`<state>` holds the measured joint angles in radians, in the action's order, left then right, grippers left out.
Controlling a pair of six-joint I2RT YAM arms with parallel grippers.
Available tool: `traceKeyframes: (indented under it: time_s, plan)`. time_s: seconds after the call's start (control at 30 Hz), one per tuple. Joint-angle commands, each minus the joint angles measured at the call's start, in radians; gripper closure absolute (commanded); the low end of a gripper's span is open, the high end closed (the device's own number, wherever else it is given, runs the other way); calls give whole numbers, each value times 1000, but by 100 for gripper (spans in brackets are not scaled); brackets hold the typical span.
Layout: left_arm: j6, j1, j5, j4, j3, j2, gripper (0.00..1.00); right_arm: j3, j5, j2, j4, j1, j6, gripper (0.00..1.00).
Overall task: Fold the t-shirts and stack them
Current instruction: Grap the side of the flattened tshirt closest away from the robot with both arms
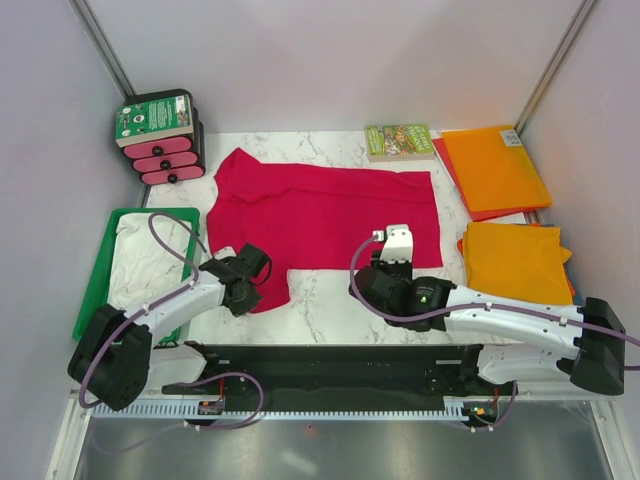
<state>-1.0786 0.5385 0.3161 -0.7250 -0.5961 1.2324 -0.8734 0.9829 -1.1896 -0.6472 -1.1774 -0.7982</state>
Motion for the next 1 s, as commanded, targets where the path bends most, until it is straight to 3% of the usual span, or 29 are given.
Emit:
traceKeyframes:
  time_s: [0.0, 0.13, 0.27, 0.3, 0.47, 0.97]
  plan:
    - [100, -2, -34, -21, 18, -95, 98, 33, -9, 54, -17, 67, -82, 59]
    - [135, 0, -23, -22, 12, -235, 98, 77, -72, 84, 3, 194, -102, 57]
    - [141, 0, -17, -36, -4, -281, 98, 106, -177, 68, 55, 303, -87, 30]
    - [131, 0, -15, -40, -4, -277, 98, 108, -194, 59, 61, 323, -91, 29]
    - [114, 0, -18, -47, 1, -271, 98, 106, -233, -39, 83, 416, -122, 37]
    - [109, 0, -8, -51, 2, -286, 98, 142, -346, -182, 176, 691, -96, 41]
